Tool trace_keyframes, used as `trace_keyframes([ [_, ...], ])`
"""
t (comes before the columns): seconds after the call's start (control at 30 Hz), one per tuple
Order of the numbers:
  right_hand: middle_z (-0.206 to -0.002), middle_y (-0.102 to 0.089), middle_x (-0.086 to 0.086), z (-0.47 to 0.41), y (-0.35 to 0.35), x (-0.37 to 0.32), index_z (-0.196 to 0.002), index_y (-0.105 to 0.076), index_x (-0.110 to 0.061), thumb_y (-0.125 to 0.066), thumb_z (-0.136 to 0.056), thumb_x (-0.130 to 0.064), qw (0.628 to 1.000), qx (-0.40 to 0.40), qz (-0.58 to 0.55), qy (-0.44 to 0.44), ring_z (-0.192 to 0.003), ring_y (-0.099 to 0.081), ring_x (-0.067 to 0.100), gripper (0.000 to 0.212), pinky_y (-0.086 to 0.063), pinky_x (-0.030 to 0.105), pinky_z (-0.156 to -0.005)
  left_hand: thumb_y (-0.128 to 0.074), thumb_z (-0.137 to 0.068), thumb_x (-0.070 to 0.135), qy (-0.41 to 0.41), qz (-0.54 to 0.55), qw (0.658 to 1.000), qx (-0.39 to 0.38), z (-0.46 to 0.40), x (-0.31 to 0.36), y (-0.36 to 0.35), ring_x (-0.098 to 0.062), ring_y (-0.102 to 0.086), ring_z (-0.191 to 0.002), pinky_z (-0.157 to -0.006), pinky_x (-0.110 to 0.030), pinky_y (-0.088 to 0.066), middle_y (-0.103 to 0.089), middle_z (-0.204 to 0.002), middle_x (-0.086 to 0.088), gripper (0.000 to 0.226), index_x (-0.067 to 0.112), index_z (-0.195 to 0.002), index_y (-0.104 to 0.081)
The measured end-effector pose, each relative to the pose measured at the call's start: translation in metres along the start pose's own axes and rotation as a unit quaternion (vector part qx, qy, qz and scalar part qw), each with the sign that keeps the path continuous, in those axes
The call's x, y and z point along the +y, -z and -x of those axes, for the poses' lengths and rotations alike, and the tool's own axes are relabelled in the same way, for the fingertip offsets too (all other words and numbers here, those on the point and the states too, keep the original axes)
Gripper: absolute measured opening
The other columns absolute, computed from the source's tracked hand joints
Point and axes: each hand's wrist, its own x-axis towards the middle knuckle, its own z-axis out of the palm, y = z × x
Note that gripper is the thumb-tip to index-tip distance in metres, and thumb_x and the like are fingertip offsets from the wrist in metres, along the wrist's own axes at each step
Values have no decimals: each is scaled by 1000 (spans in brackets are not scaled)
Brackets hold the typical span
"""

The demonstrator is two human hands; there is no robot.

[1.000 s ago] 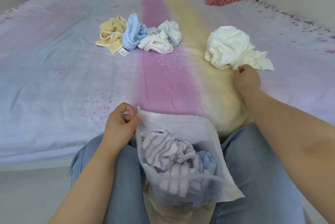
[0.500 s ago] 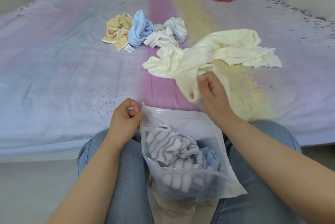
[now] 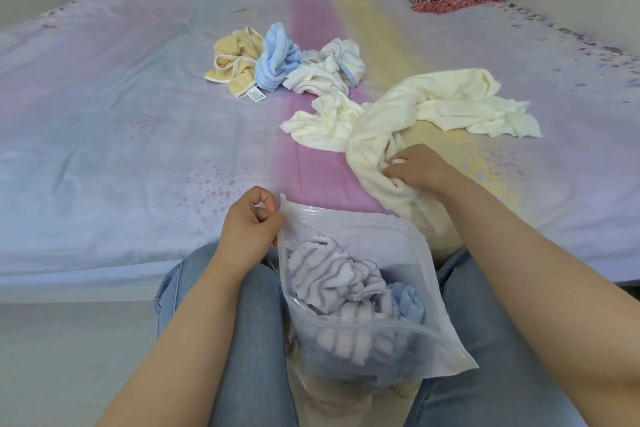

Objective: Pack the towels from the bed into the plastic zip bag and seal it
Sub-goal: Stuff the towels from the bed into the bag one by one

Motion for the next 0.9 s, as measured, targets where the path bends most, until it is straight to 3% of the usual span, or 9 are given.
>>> trace_keyframes([
  [0.13, -76, -65, -15, 62, 1, -41, -75, -68, -29, -65, -77, -23, 971, -80, -192, 119, -69, -56, -1, 7, -44, 13, -62, -51, -81, -5, 0, 11, 1000, 2, 0, -2, 2, -7, -40, -34, -43, -12, -34, -38, -39, 10, 38, 29, -66, -44],
  [0.23, -81, -61, -17, 107, -12, -53, -86, -64, -24, -64, -81, -17, 949, -191, 10, 250, -72, -54, -7, 8, -40, 7, -66, -53, -81, -5, 4, 21, 1000, 2, 0, -1, 2, -8, -38, -34, -41, -14, -33, -41, -38, 11, 36, 27, -66, -44],
  [0.33, -87, -62, -4, 135, -43, -42, -98, -61, -17, -52, -87, -19, 856, -308, 330, 253, -79, -56, 17, 14, -42, 29, -68, -54, -79, 0, 6, 31, 999, -4, 2, 0, 4, -8, -38, -35, -41, -16, -33, -47, -37, 8, 31, 27, -66, -45],
  [0.43, -87, -67, 0, 129, -45, -37, -93, -64, -18, -52, -89, -18, 860, -381, 263, 214, -71, -58, 17, 12, -45, 29, -65, -54, -76, 5, 11, 35, 999, -8, 4, 1, 5, -11, -41, -37, -43, -19, -35, -53, -39, 4, 27, 29, -66, -45],
  [0.57, -90, -68, -9, 72, -17, -39, -89, -67, -28, -57, -85, -3, 967, -38, -191, 163, -72, -59, 1, 27, -50, 28, -70, -52, -80, -2, 10, 30, 999, -9, 4, 0, 5, -8, -40, -37, -42, -17, -34, -51, -38, 5, 34, 28, -67, -45],
  [0.63, -130, -51, 0, 36, -7, -28, -119, -57, -32, -58, -81, -5, 976, 122, -67, 170, -108, -52, 8, 47, -42, 34, -96, -53, -81, -2, 13, 31, 999, -12, 4, 1, 4, -7, -40, -36, -43, -17, -35, -52, -38, 5, 39, 32, -64, -46],
  [0.7, -156, -13, 11, 2, -8, -9, -141, -34, -39, -61, -82, -15, 986, 51, 131, 85, -141, -18, 28, 70, -21, 39, -112, -53, -81, -3, 16, 34, 999, -14, 4, 2, 4, -6, -40, -36, -42, -17, -35, -51, -38, 5, 38, 31, -64, -45],
  [0.77, -157, -12, 16, -16, -19, 8, -140, -39, -36, -60, -87, -28, 974, -35, 220, 31, -145, -8, 29, 58, -15, 38, -114, -53, -80, -2, 16, 35, 999, -13, 4, 2, 4, -7, -40, -36, -42, -17, -35, -51, -38, 6, 35, 29, -65, -45],
  [0.9, -90, -61, 6, -15, -25, 17, -91, -61, -13, -55, -93, -9, 985, 48, -157, 43, -88, -55, 19, 8, -41, 28, -80, -53, -79, 0, 15, 41, 999, -13, 6, 1, 6, -8, -40, -36, -43, -18, -35, -51, -38, 5, 39, 34, -62, -46],
])
